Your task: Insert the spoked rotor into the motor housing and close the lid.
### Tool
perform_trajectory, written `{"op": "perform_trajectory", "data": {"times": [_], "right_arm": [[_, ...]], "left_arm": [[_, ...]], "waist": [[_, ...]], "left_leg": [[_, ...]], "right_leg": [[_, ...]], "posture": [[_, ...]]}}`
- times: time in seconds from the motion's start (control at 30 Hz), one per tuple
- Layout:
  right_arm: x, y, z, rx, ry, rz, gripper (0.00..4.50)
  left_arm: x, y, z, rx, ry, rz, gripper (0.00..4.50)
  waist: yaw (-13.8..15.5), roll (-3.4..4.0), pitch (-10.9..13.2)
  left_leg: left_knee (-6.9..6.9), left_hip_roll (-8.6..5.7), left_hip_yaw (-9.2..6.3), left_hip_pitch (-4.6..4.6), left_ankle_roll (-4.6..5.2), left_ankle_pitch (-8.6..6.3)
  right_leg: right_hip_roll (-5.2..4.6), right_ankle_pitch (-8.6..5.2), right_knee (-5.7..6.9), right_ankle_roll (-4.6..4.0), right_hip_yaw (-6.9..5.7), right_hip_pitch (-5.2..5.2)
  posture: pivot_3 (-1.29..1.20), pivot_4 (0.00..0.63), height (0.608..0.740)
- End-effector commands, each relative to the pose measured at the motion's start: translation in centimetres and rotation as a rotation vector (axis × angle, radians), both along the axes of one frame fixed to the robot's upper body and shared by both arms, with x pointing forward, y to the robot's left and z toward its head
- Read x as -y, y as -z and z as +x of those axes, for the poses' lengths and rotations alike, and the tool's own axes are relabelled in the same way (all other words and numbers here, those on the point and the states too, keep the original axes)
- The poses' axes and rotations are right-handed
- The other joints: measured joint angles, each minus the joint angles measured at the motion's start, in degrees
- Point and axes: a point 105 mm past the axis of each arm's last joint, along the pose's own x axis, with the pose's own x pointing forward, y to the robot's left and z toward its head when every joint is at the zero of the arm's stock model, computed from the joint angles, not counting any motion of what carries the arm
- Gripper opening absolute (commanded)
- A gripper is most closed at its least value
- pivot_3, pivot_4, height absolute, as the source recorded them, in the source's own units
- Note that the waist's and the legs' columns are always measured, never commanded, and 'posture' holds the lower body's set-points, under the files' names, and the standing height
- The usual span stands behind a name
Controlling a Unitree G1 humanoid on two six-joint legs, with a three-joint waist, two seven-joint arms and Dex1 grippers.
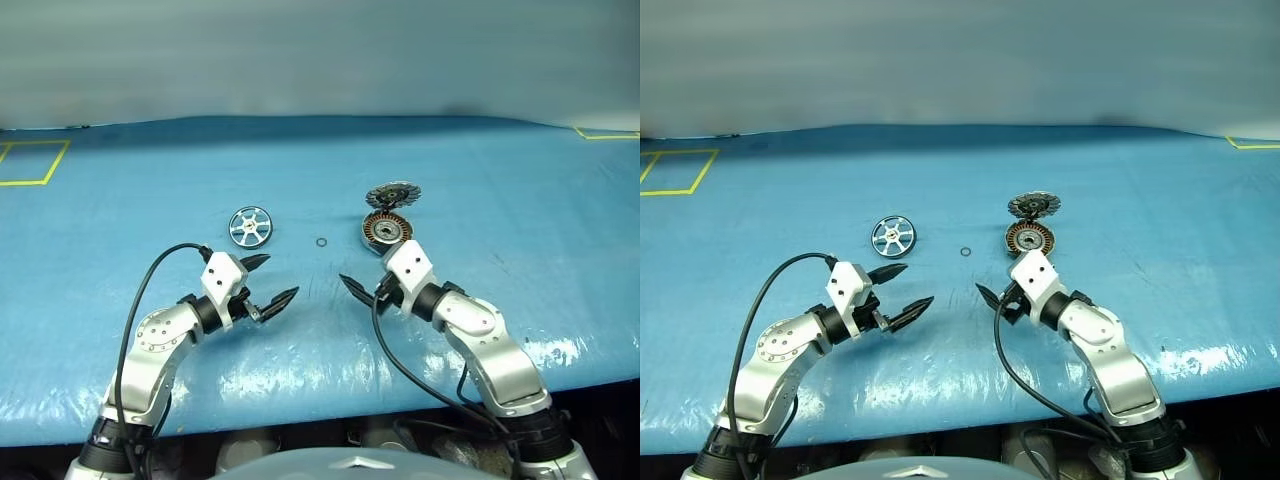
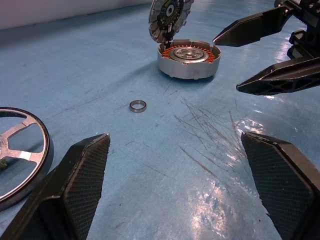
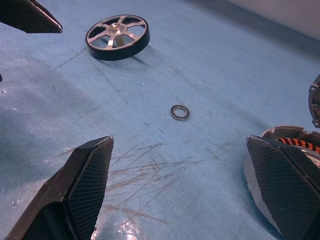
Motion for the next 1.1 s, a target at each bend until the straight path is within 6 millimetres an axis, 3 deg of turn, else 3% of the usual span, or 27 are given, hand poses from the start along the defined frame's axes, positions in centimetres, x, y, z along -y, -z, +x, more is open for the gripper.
{"op": "perform_trajectory", "data": {"times": [0.03, 0.57, 1.1], "right_arm": [[0.3, -1.0, 0.1, 0.042, 0.012, 0.002, 4.48], [0.3, -1.1, 0.2, 0.046, 0.012, 0.004, 4.48], [2.1, -1.7, 1.8, 0.074, 0.096, -0.098, 4.48]], "left_arm": [[0.3, -0.6, 0.2, 0.035, 0.01, -0.013, 4.5], [0.4, -0.7, 0.3, 0.039, 0.017, -0.02, 4.5], [0.9, -0.8, 0.3, 0.046, 0.029, -0.026, 4.5]], "waist": [[0.0, 0.0, 0.0], [0.0, -0.01, 0.0], [0.01, -0.01, 0.01]], "left_leg": [[0.0, 0.0, 0.0, 0.0, 0.0, 0.0], [0.0, 0.0, 0.03, 0.0, 0.02, -0.01], [0.0, -0.01, 0.07, 0.0, 0.03, -0.01]], "right_leg": [[0.0, 0.0, 0.0, 0.0, 0.0, 0.0], [0.0, 0.01, -0.01, 0.01, 0.02, -0.01], [0.0, 0.02, -0.02, 0.02, 0.04, -0.01]], "posture": [[0.0, 0.15, 0.74], [0.0, 0.15, 0.74], [0.0, 0.15, 0.74]]}}
